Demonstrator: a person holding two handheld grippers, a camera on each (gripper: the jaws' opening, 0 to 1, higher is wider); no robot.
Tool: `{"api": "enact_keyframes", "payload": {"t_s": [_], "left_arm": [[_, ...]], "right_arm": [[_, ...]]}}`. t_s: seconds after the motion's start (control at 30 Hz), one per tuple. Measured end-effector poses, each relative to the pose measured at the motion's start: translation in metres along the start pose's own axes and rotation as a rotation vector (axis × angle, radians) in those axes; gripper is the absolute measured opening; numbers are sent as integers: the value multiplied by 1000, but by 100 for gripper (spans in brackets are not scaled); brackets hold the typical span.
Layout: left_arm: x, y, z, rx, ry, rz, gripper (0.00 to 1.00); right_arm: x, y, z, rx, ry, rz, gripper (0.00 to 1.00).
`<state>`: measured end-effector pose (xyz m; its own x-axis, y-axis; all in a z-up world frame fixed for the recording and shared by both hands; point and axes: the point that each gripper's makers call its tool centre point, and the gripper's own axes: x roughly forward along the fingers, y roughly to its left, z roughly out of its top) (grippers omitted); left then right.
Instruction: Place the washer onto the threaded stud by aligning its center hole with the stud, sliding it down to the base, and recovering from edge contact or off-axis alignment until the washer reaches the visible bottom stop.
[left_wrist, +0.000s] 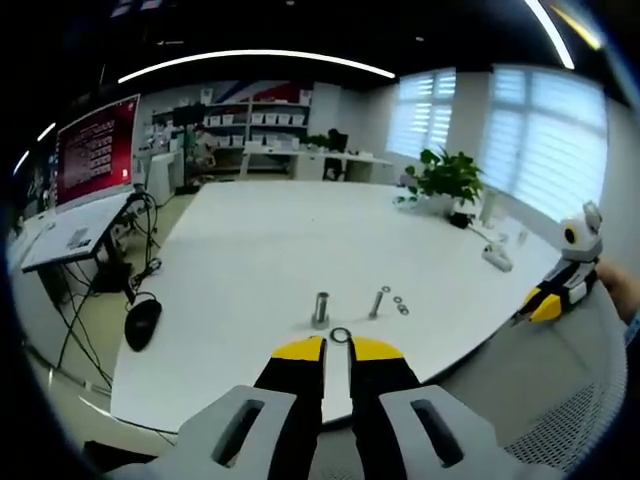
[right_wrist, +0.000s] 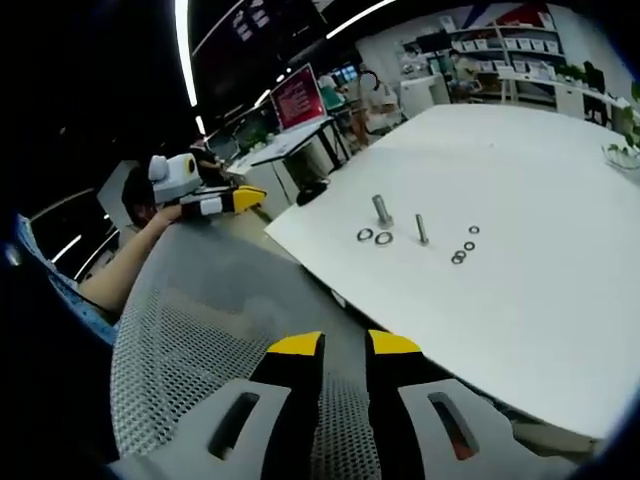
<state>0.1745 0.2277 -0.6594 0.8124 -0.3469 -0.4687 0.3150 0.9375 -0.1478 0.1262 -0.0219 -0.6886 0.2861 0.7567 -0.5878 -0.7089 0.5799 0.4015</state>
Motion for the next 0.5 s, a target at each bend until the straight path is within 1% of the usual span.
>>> {"api": "enact_keyframes", "payload": {"t_s": [0.5], "left_arm": [[1,0,-1,-2,9,2,5]], "right_arm": [[-1,-1,1,0,-6,0,19]]}}
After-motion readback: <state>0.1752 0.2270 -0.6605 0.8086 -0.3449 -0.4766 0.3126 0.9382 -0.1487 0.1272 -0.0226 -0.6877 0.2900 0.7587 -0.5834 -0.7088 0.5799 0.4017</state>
